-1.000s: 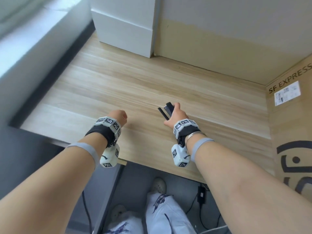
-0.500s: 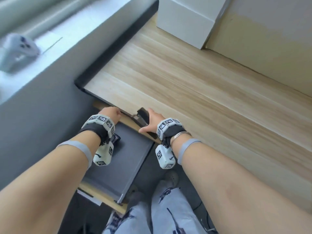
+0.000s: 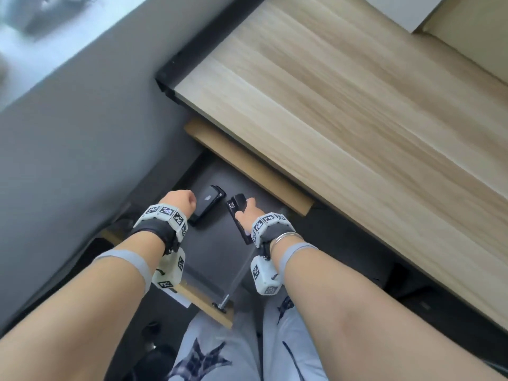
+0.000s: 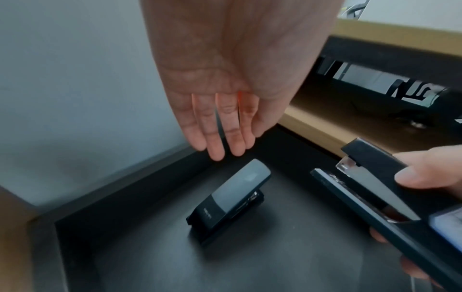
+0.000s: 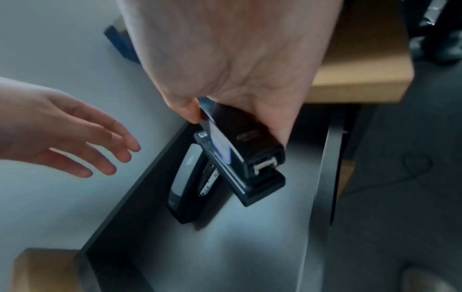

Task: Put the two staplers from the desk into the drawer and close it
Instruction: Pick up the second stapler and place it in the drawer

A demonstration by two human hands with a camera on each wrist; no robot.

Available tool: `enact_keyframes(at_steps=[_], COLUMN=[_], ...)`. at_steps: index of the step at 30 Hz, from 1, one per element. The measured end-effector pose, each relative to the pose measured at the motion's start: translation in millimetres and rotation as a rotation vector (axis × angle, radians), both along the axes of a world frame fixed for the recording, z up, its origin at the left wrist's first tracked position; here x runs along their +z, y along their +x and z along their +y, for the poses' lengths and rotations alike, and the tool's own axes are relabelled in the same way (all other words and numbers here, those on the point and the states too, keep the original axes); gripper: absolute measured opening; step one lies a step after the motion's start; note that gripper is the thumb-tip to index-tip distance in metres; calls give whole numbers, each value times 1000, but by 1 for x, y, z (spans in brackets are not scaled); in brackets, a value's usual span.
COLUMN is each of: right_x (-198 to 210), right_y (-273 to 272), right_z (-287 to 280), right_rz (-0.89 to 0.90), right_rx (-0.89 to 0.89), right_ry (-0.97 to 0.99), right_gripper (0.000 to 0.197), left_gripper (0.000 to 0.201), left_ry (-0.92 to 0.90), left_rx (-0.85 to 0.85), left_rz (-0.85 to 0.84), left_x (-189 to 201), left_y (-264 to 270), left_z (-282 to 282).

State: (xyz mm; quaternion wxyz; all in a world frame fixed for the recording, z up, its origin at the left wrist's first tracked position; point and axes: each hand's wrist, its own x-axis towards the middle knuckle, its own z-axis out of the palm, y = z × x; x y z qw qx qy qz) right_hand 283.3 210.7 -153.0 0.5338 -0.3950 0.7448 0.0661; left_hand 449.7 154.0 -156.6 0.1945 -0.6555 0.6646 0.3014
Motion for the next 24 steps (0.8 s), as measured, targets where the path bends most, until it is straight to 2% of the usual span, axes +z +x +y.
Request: enact_keyframes(at_steps=[8, 12, 19, 24], right_x=[-60, -82, -113, -124], right_y=[19, 26, 31, 35], right_z=[-1, -1, 1, -7], right_rz=[-27, -31, -6, 112], right_rx=[-397, -455, -567, -605], right_ry=[108, 71, 97, 146], right_gripper=[55, 65, 66, 64], left_gripper=[31, 30, 30, 31], left_ry=[71, 72, 87, 95], left_rx=[92, 120, 133, 138], left_rz=[0, 30, 44, 42], left_x=[-58, -76, -96, -106], left_y=[21, 23, 24, 27], left_z=[10, 9, 11, 16])
